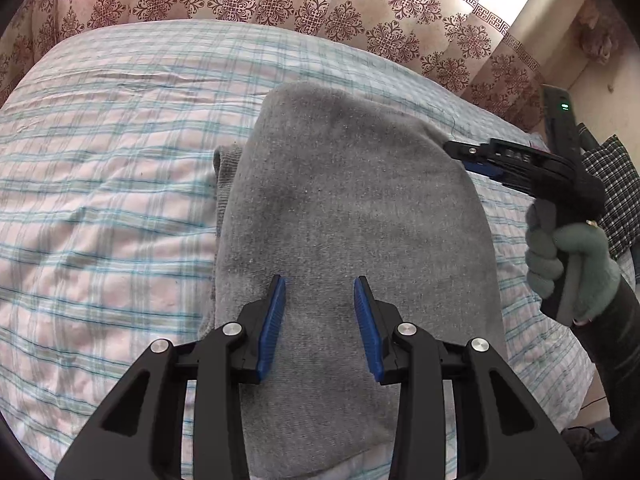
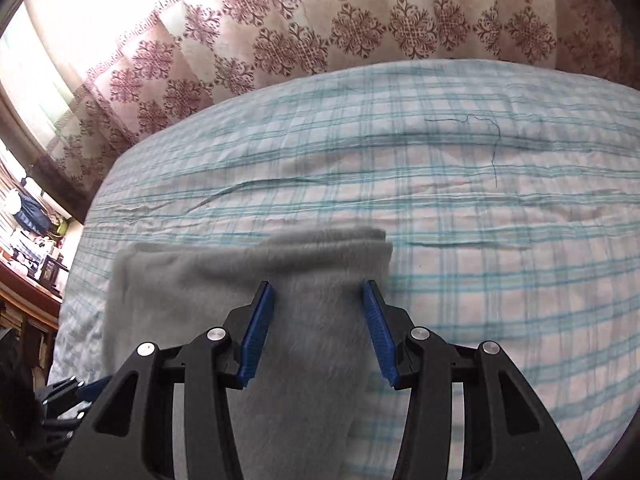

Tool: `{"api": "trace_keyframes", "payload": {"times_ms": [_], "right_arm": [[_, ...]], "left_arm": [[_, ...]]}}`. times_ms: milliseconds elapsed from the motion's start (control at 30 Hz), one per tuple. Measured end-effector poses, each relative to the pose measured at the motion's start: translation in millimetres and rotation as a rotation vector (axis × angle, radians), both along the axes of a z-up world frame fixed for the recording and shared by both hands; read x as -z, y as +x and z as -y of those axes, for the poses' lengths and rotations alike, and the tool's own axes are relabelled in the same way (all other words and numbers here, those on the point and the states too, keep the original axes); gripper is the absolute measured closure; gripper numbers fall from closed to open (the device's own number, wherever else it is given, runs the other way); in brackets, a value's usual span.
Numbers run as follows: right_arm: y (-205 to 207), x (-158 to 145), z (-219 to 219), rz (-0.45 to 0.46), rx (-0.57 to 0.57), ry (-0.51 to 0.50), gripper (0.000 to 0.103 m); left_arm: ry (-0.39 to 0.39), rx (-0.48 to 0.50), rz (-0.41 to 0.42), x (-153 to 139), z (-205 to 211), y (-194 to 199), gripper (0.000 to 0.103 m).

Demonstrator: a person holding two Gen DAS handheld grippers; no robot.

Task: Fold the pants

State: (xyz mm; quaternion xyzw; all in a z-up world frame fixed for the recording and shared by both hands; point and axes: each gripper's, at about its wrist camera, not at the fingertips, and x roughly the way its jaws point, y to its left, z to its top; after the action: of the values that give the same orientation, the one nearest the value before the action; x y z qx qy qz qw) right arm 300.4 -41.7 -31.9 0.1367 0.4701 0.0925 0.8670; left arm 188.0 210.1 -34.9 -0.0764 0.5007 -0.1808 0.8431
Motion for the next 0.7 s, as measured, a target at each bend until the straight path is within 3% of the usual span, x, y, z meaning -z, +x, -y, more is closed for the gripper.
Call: {"api": "trace_keyframes", "payload": {"times_ms": [200,400,533,700], "right_arm": [[25,24,-3,-0.032,0.007,-0.066,0.055],[21,31,-11,-0.019,-0.023,-0.129,0.055],[18,15,-4,-0.010,-0.012,-0.109,0.055],[-10,-22,11,0.062,0.029,-0.072,0.055]], "left_arm": [[0.000,0.007,0.016,3,1,-4,0.066],[0.001,0.005,0.020,3,2,-5,0.066],[0.002,-0.002,0.016,3,2,-4,0.066],[-0.042,-0.013,-0.005,0,-1,-2,0.055]]}}
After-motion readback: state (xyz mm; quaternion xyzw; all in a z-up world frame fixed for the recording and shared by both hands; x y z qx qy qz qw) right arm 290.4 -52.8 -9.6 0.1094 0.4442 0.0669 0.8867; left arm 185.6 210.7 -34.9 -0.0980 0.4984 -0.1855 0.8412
